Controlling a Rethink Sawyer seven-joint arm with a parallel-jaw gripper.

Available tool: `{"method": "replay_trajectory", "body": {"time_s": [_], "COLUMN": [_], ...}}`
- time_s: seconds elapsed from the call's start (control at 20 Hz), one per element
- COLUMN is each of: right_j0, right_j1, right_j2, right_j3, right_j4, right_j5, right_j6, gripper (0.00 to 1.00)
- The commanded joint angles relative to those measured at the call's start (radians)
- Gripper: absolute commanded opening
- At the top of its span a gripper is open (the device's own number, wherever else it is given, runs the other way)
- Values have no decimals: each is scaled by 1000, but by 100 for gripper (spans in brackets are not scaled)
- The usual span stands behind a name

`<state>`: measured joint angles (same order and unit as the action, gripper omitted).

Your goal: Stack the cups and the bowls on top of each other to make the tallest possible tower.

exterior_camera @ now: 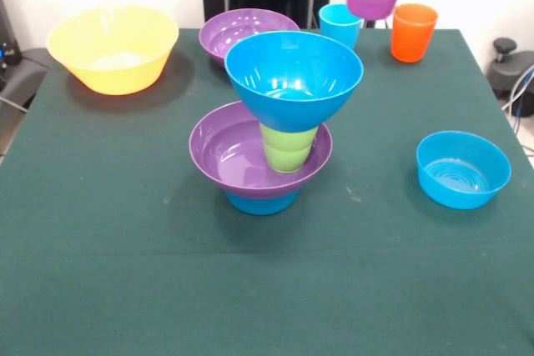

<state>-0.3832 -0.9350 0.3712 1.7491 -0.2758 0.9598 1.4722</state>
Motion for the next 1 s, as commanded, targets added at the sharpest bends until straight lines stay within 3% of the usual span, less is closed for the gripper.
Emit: {"method": "replay_trajectory", "body": {"time_s": [0.05, 0.7, 1.0], "right_j0": [-61, -174, -208], "right_j1": [-9, 14, 60], "right_j2": [67, 142, 166], "right_j3": [-16, -19, -32], "right_j4": [-74, -125, -187], "right_j5": [61, 70, 51], "right_j6": [-206, -276, -281], "gripper": [0, 0, 0]}}
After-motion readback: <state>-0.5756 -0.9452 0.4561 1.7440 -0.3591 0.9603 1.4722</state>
